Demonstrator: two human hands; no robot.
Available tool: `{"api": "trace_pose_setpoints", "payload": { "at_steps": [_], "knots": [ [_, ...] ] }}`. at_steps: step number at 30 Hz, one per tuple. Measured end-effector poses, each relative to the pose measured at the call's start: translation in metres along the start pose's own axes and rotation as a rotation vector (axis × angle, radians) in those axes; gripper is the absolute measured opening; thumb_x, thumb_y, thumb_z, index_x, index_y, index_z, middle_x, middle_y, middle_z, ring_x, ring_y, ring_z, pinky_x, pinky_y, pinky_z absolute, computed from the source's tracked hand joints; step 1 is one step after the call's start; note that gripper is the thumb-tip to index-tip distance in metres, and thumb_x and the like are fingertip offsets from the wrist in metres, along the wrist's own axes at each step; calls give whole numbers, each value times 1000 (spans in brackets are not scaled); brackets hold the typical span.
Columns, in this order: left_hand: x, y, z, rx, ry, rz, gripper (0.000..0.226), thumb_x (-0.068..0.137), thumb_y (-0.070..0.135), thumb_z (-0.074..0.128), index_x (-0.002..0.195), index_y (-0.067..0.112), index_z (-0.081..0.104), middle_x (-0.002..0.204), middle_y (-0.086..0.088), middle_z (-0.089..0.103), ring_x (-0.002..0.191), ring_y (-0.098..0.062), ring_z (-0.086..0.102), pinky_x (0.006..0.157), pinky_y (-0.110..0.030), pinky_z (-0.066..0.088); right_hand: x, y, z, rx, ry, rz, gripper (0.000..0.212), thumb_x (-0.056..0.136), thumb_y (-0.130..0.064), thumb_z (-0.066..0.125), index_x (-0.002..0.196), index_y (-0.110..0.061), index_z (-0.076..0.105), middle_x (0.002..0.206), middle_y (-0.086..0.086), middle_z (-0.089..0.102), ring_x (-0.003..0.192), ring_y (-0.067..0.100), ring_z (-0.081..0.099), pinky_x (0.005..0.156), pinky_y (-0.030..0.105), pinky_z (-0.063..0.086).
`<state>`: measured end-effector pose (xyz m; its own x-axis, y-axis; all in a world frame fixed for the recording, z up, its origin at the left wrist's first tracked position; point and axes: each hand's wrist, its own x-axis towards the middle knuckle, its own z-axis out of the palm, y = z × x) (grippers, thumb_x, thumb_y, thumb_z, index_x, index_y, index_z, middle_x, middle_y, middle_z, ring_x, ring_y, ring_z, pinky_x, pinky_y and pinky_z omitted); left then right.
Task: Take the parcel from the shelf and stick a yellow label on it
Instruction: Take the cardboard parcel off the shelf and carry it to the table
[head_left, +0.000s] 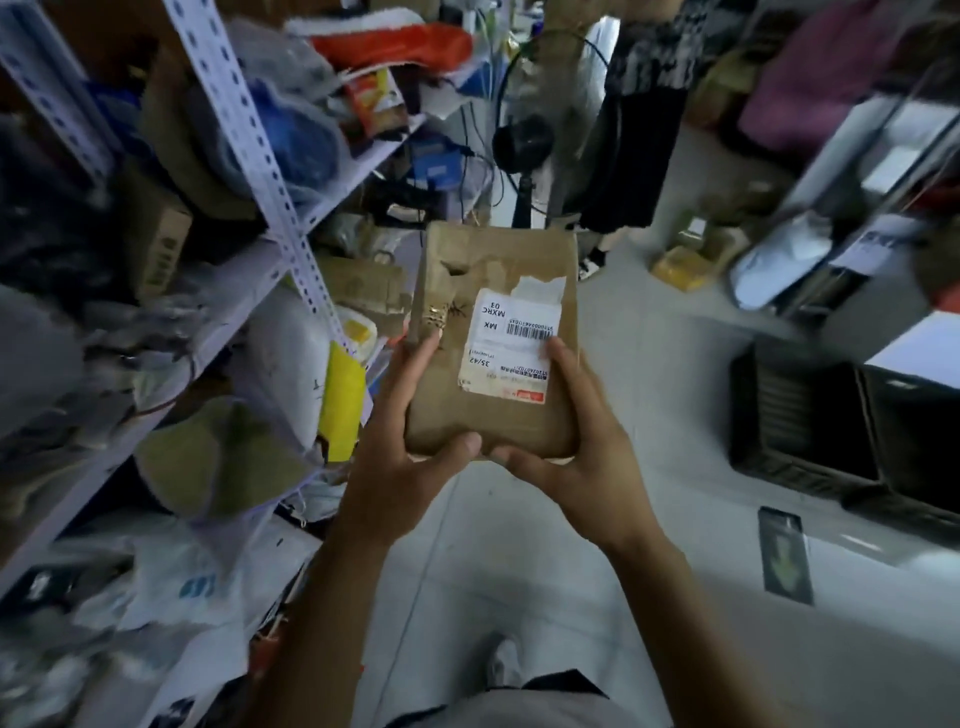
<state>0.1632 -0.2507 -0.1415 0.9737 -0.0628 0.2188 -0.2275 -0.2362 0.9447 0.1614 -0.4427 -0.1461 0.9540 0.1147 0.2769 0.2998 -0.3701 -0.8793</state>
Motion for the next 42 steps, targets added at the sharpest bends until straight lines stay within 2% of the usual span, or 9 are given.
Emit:
{"api": "trace_pose_setpoints", "payload": {
  "at_steps": [5, 10, 12, 17, 21, 25, 29, 35, 42],
  "knots": [
    [33, 0, 46, -8, -92, -4, 84, 75, 9, 71, 149, 29, 37, 150, 5, 43, 136, -15, 47, 107, -39, 49, 9, 35, -40, -29, 75, 85, 106, 66, -56, 79, 154, -31, 26, 162, -4, 28, 150, 15, 27, 115, 46, 38],
    [67, 1, 82, -34, -192, -28, 83, 76, 8, 71, 149, 28, 36, 151, 3, 42, 138, -16, 45, 109, -42, 46, 20, 56, -73, -62, 153, 144, 107, 64, -59, 80, 153, -30, 29, 161, -3, 31, 148, 12, 30, 115, 46, 38],
    [86, -1, 94, -34, -239, -24, 83, 76, 7, 71, 149, 26, 36, 153, 1, 39, 141, -18, 41, 110, -38, 46, 28, 64, -83, -75, 186, 172, 107, 64, -59, 80, 153, -30, 30, 161, -6, 30, 149, 10, 29, 115, 46, 39],
    [148, -6, 130, -66, -325, 27, 83, 74, 3, 70, 148, 23, 37, 153, -3, 39, 138, -8, 43, 101, -14, 45, 65, 86, -112, -173, 279, 202, 107, 64, -59, 80, 153, -30, 30, 162, -6, 29, 150, 8, 26, 117, 39, 37],
    [206, -13, 165, -193, -428, 19, 84, 74, 10, 70, 148, 30, 36, 155, 0, 36, 141, -19, 42, 104, -26, 47, 102, 101, -143, -193, 366, 227, 104, 64, -58, 80, 152, -33, 30, 161, -12, 29, 150, 8, 25, 115, 42, 40],
    [257, -9, 208, -222, -539, 61, 85, 75, 5, 68, 148, 30, 34, 155, 6, 34, 142, -13, 39, 102, -18, 46, 127, 113, -179, -218, 473, 287, 104, 63, -66, 78, 151, -37, 30, 160, -16, 29, 149, 12, 31, 102, 53, 50],
    [290, 5, 261, -278, -728, 127, 83, 76, 2, 67, 147, 30, 35, 153, 7, 33, 141, -6, 39, 99, -11, 44, 123, 123, -215, -256, 651, 363, 106, 62, -67, 78, 152, -35, 31, 162, -11, 28, 148, 12, 31, 102, 53, 49],
    [299, 28, 366, -281, -997, 253, 80, 73, 19, 68, 146, 27, 36, 151, 2, 38, 142, -19, 39, 114, -40, 40, 78, 136, -270, -303, 943, 481, 106, 63, -60, 81, 152, -26, 34, 160, -2, 35, 148, 17, 33, 112, 51, 41],
    [264, 59, 495, -308, -1234, 285, 82, 72, 7, 70, 144, 32, 38, 152, 3, 38, 142, -11, 39, 115, -28, 37, 7, 164, -342, -296, 1185, 540, 107, 63, -64, 80, 152, -25, 35, 160, 0, 33, 150, 17, 29, 115, 50, 38]
  ]
}}
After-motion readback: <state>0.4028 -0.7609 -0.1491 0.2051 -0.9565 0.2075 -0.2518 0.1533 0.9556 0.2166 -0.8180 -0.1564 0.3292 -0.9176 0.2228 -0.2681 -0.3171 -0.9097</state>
